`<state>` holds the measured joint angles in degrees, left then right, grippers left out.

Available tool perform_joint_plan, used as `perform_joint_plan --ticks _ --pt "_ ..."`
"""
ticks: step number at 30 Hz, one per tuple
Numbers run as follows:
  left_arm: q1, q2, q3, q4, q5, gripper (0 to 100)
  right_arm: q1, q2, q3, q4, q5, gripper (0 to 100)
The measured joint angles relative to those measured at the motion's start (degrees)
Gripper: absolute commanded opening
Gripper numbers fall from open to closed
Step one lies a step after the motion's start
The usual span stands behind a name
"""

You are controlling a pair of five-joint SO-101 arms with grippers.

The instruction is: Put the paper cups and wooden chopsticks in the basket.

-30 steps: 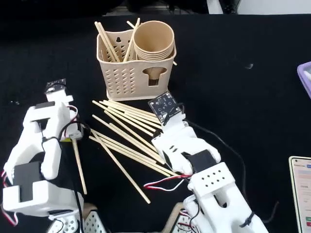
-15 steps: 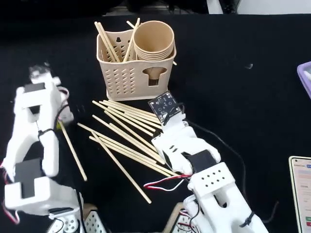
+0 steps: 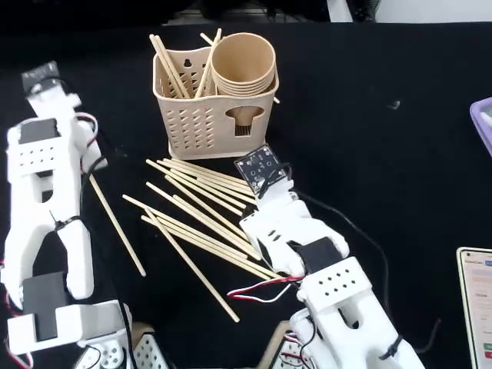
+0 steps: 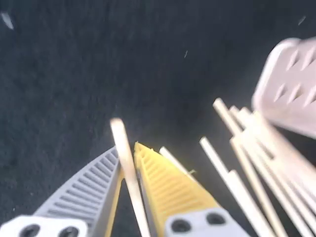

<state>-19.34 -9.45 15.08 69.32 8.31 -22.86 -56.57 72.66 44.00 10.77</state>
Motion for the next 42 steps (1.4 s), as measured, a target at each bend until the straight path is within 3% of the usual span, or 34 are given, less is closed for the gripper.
perform_joint_plan --ticks 3,10,22,24,26,36,42 --pt "0.97 0.00 5.01 -0.79 -4.13 18 0.00 0.00 0.00 0.00 0.00 12.3" --pt "3.69 0.00 13.98 -2.02 -8.70 15 0.00 0.00 0.00 0.00 0.00 12.3" --pt "3.96 0.00 30.07 -19.34 -9.05 14 0.00 0.00 0.00 0.00 0.00 12.3" --pt "3.96 -0.09 30.95 -20.48 -9.05 9 0.00 0.00 0.00 0.00 0.00 12.3" --pt "3.96 -0.18 30.95 -20.75 -9.05 2 0.00 0.00 0.00 0.00 0.00 12.3" --pt "4.04 -0.62 29.89 -20.22 -3.25 3 0.00 0.00 0.00 0.00 0.00 12.3" --pt "3.96 -0.62 17.05 -10.29 -2.55 3 0.09 0.00 0.00 0.00 0.00 12.3"
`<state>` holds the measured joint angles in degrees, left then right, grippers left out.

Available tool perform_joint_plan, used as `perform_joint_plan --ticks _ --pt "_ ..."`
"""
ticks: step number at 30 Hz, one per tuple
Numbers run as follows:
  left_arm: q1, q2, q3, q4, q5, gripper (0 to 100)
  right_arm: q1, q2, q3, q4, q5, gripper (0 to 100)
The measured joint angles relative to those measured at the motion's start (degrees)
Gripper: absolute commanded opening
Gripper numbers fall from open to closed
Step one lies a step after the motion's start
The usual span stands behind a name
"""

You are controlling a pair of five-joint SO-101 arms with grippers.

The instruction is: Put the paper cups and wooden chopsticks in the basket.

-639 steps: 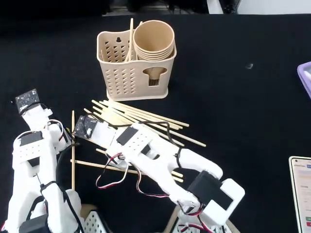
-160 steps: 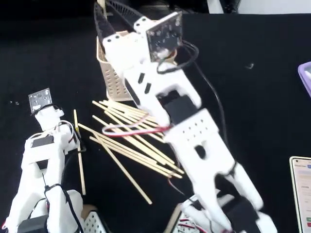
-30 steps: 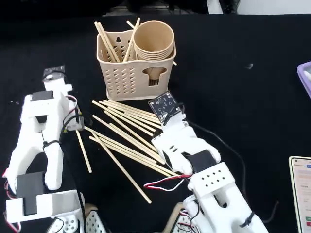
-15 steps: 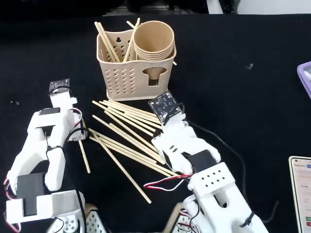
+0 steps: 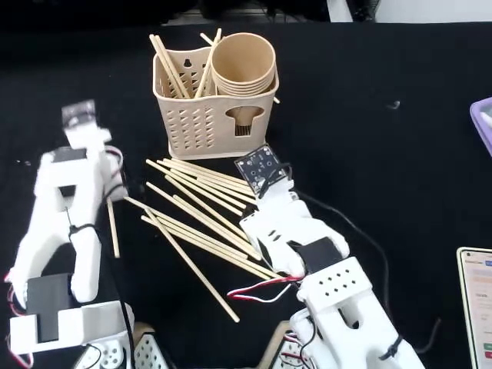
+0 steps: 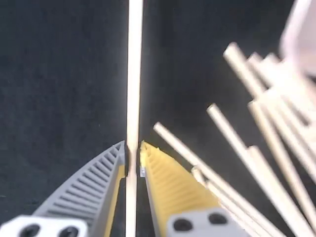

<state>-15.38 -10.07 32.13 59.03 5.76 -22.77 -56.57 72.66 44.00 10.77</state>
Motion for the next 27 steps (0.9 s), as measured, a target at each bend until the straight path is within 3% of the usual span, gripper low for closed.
perform_joint_plan --ticks 8,13,17,22,27 --pt "-3.16 0.00 -20.57 5.63 0.00 3 -0.09 0.00 0.00 0.00 0.00 12.3" --pt "-4.13 -8.26 -22.15 2.90 4.66 3 -0.09 0.00 0.00 0.00 0.00 12.3" --pt "-3.16 -23.03 -15.03 -6.51 5.71 3 0.00 0.00 0.00 0.00 0.00 12.3" --pt "1.23 -41.32 -2.11 -24.18 5.80 3 -0.09 0.00 0.00 0.00 0.00 12.3" --pt "8.53 -48.35 4.40 -37.36 5.80 3 -0.09 0.00 0.00 0.00 0.00 12.3"
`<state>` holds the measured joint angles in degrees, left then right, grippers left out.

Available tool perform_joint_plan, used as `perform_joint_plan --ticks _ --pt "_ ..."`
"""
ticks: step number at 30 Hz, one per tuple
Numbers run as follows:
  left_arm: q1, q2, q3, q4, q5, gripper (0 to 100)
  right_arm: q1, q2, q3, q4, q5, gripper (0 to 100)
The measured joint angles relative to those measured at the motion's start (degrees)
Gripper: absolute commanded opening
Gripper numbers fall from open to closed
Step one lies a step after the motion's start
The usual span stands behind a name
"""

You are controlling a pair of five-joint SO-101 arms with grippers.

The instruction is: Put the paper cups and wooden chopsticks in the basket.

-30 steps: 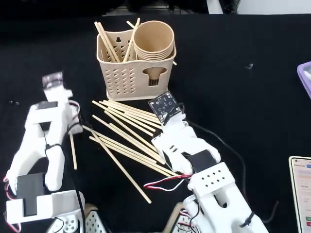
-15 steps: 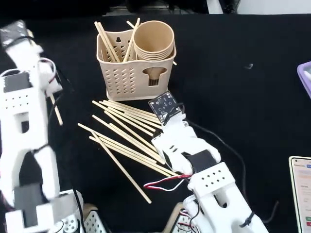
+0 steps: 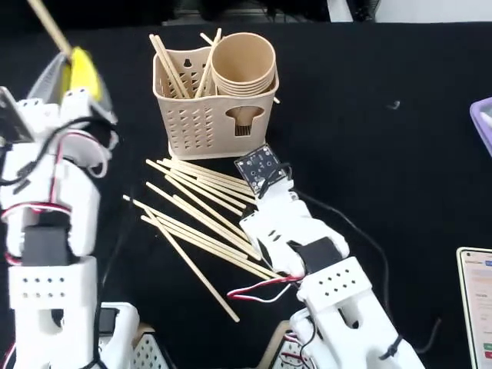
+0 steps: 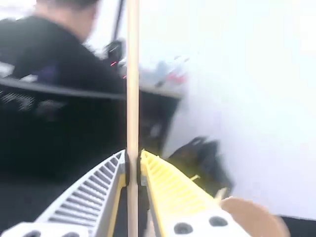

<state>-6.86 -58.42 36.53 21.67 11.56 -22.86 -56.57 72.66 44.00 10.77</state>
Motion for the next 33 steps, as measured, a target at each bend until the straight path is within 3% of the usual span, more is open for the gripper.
perform_joint_plan --ticks 7,10,24,27,33 --pt "9.93 -0.35 10.73 -23.12 0.00 3 0.00 -0.09 1.41 -1.32 0.00 12.3" --pt "12.04 1.58 12.40 -27.52 0.00 3 0.00 -0.09 2.11 -1.76 0.18 12.3" --pt "13.10 30.33 0.79 -30.68 0.00 5 0.00 -0.09 2.20 -1.76 2.37 12.2" --pt "12.92 32.88 0.26 -30.68 0.00 10 0.00 -0.09 2.20 -1.76 2.37 12.3" --pt "11.52 33.41 0.00 -29.19 0.35 11 0.00 -0.09 2.20 -1.85 2.37 12.3"
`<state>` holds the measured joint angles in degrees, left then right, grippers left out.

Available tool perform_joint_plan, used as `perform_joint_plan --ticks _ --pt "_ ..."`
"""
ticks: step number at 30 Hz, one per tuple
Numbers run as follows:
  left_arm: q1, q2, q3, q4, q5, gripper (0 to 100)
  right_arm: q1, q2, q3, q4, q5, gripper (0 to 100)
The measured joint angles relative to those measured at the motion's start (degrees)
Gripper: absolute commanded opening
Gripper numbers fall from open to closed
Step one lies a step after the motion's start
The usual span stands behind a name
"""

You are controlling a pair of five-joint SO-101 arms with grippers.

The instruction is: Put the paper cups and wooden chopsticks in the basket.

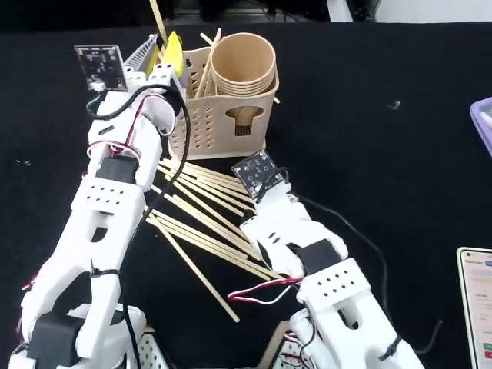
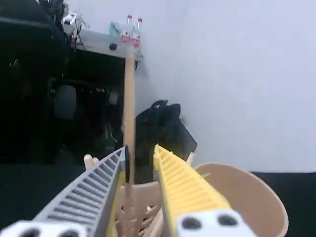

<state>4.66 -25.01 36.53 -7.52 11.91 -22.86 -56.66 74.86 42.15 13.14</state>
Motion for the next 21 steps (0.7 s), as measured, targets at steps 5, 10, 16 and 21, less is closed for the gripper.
perform_joint_plan --ticks 5,10,16,21 --pt "0.18 0.00 -2.90 7.21 0.00 10 0.00 0.00 0.00 -0.09 0.00 12.3" --pt "-0.53 -0.53 -5.89 16.88 0.00 11 0.00 0.00 0.00 -0.09 0.00 12.3" --pt "-5.54 -13.54 -6.51 40.88 0.00 11 -0.88 0.00 0.00 0.53 0.00 12.4" --pt "-12.66 -23.03 3.34 54.86 0.09 11 -9.32 0.00 0.00 2.90 0.00 15.8"
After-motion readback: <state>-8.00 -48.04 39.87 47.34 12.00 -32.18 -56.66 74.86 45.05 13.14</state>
